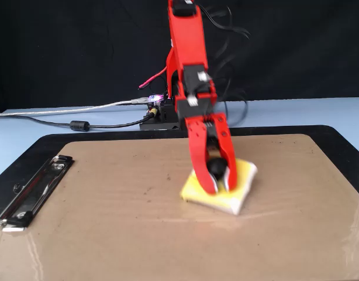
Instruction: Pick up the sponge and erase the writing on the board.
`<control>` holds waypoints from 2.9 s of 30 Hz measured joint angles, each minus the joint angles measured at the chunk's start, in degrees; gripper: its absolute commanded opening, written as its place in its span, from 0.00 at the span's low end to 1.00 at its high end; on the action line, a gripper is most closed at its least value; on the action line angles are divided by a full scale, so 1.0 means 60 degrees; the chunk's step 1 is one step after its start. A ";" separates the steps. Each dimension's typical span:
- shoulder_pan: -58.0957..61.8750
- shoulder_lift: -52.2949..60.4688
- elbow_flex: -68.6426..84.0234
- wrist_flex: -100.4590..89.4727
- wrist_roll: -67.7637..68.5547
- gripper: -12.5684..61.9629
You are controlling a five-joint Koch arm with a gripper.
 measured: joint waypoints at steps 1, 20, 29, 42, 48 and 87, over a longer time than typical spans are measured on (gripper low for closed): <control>-0.0029 -0.0044 0.0161 -0.0015 -0.0015 0.06; -0.0513 0.0366 -0.0103 0.0981 -0.0044 0.06; -0.0527 0.4673 0.4512 0.1084 0.0059 0.06; 0.2754 0.2725 0.2944 0.0439 0.3120 0.06; 0.2915 0.5610 0.5918 0.0615 0.3164 0.06; 0.2271 0.5464 0.5669 -0.0264 0.2271 0.06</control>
